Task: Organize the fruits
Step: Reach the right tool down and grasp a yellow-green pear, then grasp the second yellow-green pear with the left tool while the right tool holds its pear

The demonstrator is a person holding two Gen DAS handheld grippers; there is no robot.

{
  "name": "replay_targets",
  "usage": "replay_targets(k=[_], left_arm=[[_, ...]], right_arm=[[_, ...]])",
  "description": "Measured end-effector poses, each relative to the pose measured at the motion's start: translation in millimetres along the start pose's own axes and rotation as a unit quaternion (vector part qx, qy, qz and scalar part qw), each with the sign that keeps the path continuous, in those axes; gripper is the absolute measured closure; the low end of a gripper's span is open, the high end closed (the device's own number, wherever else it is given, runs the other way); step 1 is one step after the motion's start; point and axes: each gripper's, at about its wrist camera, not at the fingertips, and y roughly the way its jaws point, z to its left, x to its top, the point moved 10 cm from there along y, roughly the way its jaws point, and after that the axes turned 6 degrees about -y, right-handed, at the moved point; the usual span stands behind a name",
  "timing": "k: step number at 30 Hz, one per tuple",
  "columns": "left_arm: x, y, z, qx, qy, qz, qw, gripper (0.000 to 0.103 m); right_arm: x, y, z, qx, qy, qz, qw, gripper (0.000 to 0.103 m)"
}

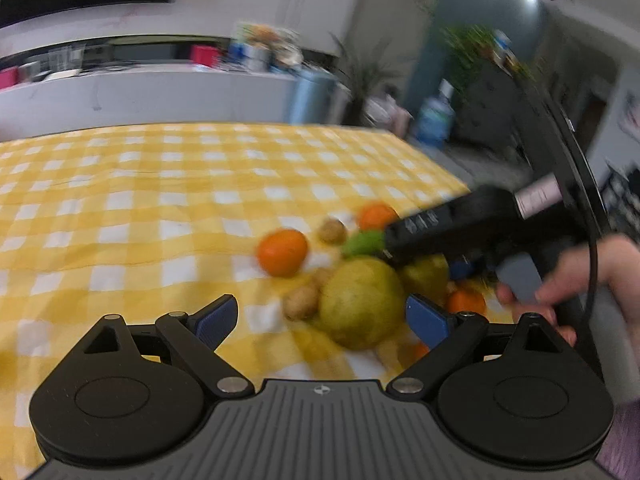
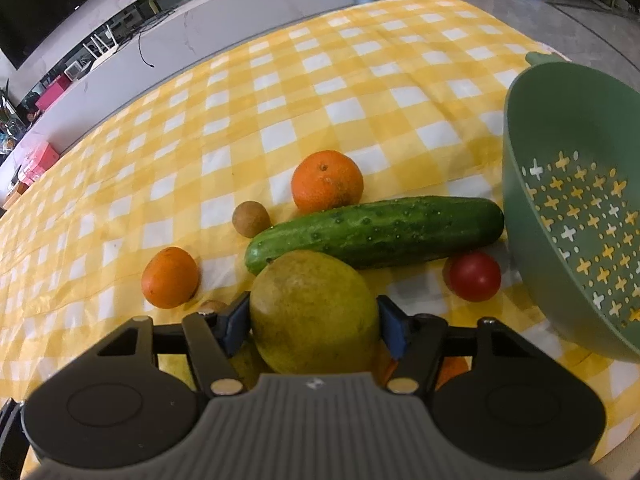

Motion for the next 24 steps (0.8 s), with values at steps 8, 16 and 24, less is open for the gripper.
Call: replay_targets(k=[8, 16, 24], left_arm=[[-5.2, 25.8, -22.3, -0.004, 0.104, 0.013, 0.9945, 0.000], [-7.4, 44.5, -25.4, 0.035, 0.100, -0.001, 0.9943, 0.000], [-3.7, 53.1, -31.4, 0.034, 0.121, -0.014, 0.9919, 0.000]], right_arm=[[-3.3, -1.4, -2.3, 0.014, 0.010, -0.020, 1.000, 0.040], [-3.6, -1.7, -1.5, 0.021, 0.004, -0.023, 0.999, 0.040], [-3.6, -1.2, -0.9, 0.023, 0.005, -0.023, 0.999, 0.041]])
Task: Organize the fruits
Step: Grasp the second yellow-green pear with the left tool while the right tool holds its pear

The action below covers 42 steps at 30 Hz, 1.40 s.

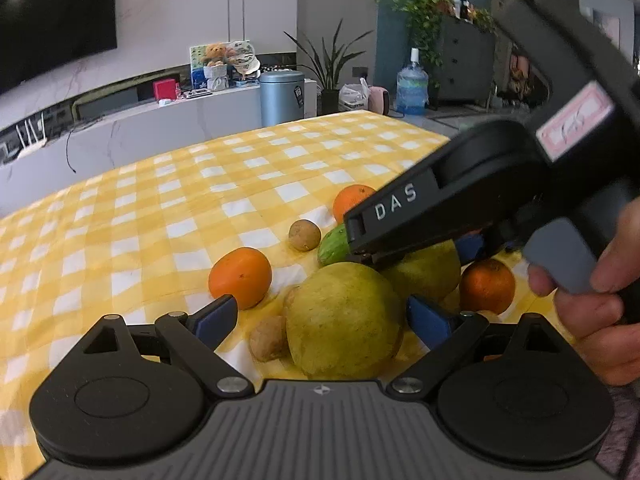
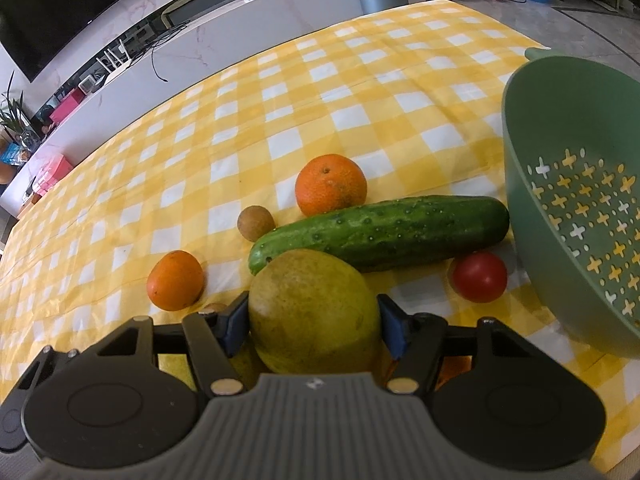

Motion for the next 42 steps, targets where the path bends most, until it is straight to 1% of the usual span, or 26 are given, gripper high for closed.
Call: replay_targets(k=[2, 4, 5, 6, 7, 14, 17, 18, 19, 21, 23, 30, 33, 38, 42], left_arm=[[-1.0, 4.8, -2.5, 0.007, 0.011, 0.002, 0.9999, 0.000], [-0.3, 6.1, -4.0, 0.014, 0.018, -0.005, 0.9997, 0.000], [-0.2, 5.9, -5.2, 0.012, 0.019, -0.008, 0.9997, 0.001], [-0.4, 6.4, -6.6, 0.009, 0.020, -0.008, 0.9997, 0.006], [-1.1, 6.5, -8.4, 0.007, 0.021, -0.007, 0.9997, 0.009], [-3.0, 7.4, -10.2, 0.005, 0.023, -0.001, 0.9997, 0.011], [-4.0, 5.5, -12.6, 0.001, 0.027, -0.005, 0.9996, 0.018], [-4.3, 4.3, -15.2, 0.000, 0.034, -0.009, 0.9994, 0.025], [-4.8, 2.3, -19.4, -0.004, 0.043, -0.012, 0.9990, 0.030], [-5.4, 1.2, -22.4, 0.006, 0.049, -0.016, 0.9987, 0.030], [-6.1, 0.9, -22.1, 0.006, 0.048, -0.018, 0.9986, 0.030], [-4.5, -2.1, -15.8, -0.007, 0.024, -0.017, 0.9995, 0.030], [-3.5, -4.6, -12.7, -0.005, 0.011, -0.020, 0.9997, 0.031], [-2.1, -13.2, -12.6, -0.030, -0.007, -0.023, 0.9993, 0.031], [-0.5, -18.7, -14.7, -0.034, -0.007, -0.034, 0.9988, 0.031]], right_arm=[[-0.1, -0.1, 0.3, 0.001, -0.001, -0.001, 1.000, 0.041], [-0.2, 0.2, -0.2, 0.002, -0.002, -0.001, 1.000, 0.041], [-0.2, 0.3, -0.1, 0.001, -0.002, -0.001, 1.000, 0.041], [-0.1, 0.3, 0.2, 0.001, -0.003, -0.001, 1.000, 0.041], [0.1, 0.4, -0.3, 0.002, -0.003, -0.001, 1.000, 0.041], [0.7, 0.8, -0.4, 0.001, -0.004, -0.003, 1.000, 0.041], [0.5, 0.6, -0.2, 0.001, -0.004, -0.003, 1.000, 0.041], [0.5, 0.6, -0.3, 0.001, -0.004, -0.003, 1.000, 0.041], [0.5, 0.6, -0.3, 0.001, -0.004, -0.003, 1.000, 0.041], [0.6, 0.6, -0.2, 0.001, -0.004, -0.003, 1.000, 0.041], [0.9, 0.8, -0.4, 0.001, -0.005, -0.004, 1.000, 0.041], [0.9, 0.7, -0.4, 0.002, -0.005, -0.005, 1.000, 0.041], [0.6, 0.5, -0.3, 0.002, -0.003, -0.006, 1.000, 0.041], [-0.7, -0.6, -0.2, 0.004, -0.002, -0.007, 1.000, 0.041], [0.4, -1.9, -3.5, 0.014, 0.015, -0.012, 1.000, 0.041]])
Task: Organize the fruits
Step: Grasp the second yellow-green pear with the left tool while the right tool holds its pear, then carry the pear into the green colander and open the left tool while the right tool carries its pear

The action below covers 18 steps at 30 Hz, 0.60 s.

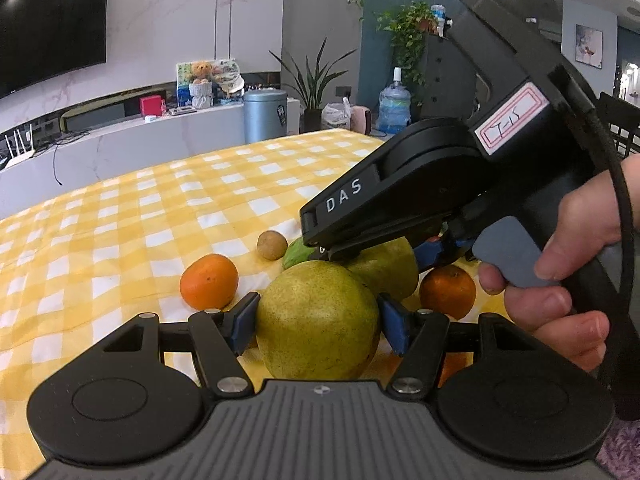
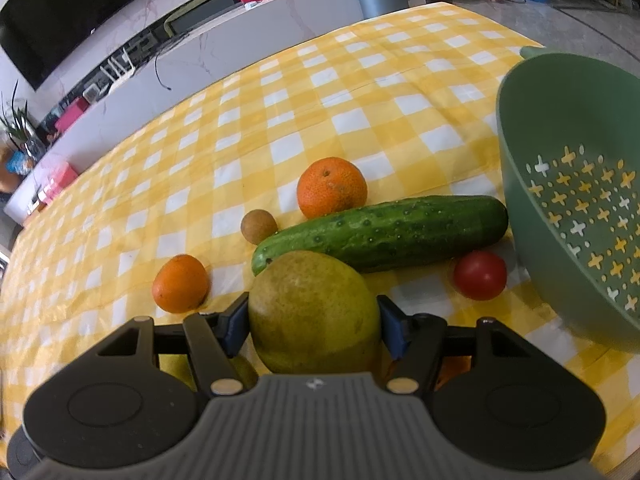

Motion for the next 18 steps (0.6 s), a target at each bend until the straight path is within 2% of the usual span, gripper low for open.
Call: replay_targets(k=[8, 18], left_arm=[[6.1, -6.1, 8.4, -0.008, -0.022, -0.011, 0.9997, 0.030], [29.5, -24.0, 18.1, -0.004, -0.061, -0.036, 0.9975, 0.031]], right_arm=[[1.4, -11.1, 0.7, 0.040, 0.036, -0.014, 0.998, 0.041], [14.5, -49.5, 13.8, 0.076, 0.023, -0.078, 0.994, 0.041]])
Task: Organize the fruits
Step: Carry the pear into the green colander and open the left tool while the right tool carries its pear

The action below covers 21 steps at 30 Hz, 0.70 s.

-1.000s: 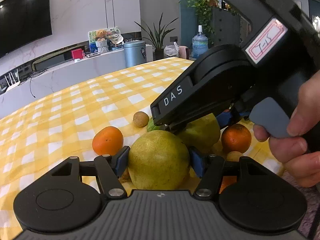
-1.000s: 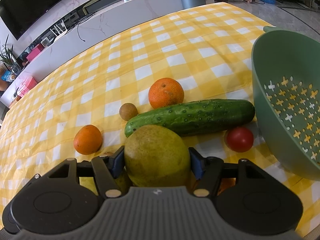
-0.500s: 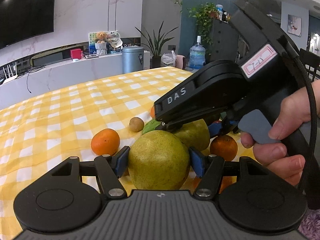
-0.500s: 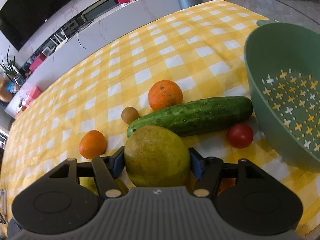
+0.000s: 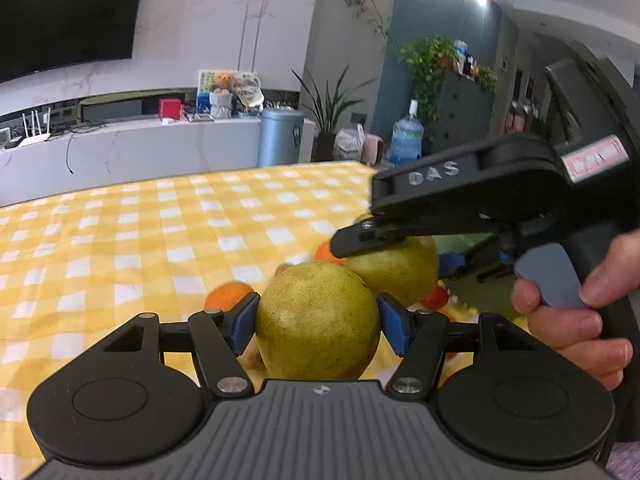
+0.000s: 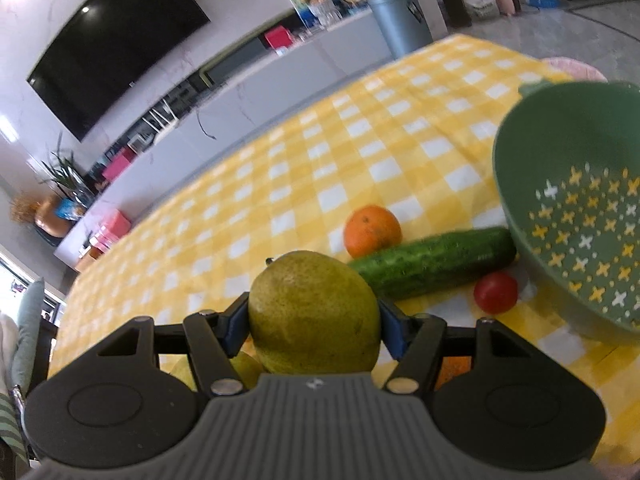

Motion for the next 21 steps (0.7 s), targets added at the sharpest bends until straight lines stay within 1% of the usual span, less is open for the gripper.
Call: replay_targets(k=[5, 7, 10, 14, 17, 19, 21], left_arm=[[20.6, -10.5, -11.4, 0.007, 0.006, -0.016, 0.9998, 0.030], [28.6, -14.3, -21.2, 0.003, 0.010, -0.021, 0.9997, 0.031], [41.2, -16.4, -44.3, -0.012, 0.024, -0.024, 0.9994, 0.030], [56.6, -11.7, -77.6, -0.039, 0.030, -0.019, 0.9986, 0.030], [68.7, 2.4, -100.2, -0.045, 0.024, 0.003, 0.9987, 0.030], [76.2, 10.5, -116.2, -0.068, 0.013, 0.009, 0.9975, 0.031], [81.1, 24.6, -132.8, -0.089, 0.007, 0.026, 0.9956, 0.030]], right_arm=[[15.2, -35.9, 3.5, 0.020, -0.005, -0.044, 0.999, 0.041], [23.7, -55.4, 1.1, 0.027, -0.003, -0.065, 0.997, 0.041], [38.1, -91.4, -9.4, 0.025, 0.001, -0.107, 0.994, 0.041], [55.6, -141.5, -38.5, -0.013, 0.015, -0.167, 0.986, 0.041], [59.4, -174.4, -72.8, -0.057, 0.037, -0.205, 0.976, 0.041], [57.3, -193.9, -97.1, -0.084, 0.057, -0.224, 0.969, 0.041], [53.8, -207.6, -116.0, -0.099, 0.074, -0.237, 0.964, 0.041]])
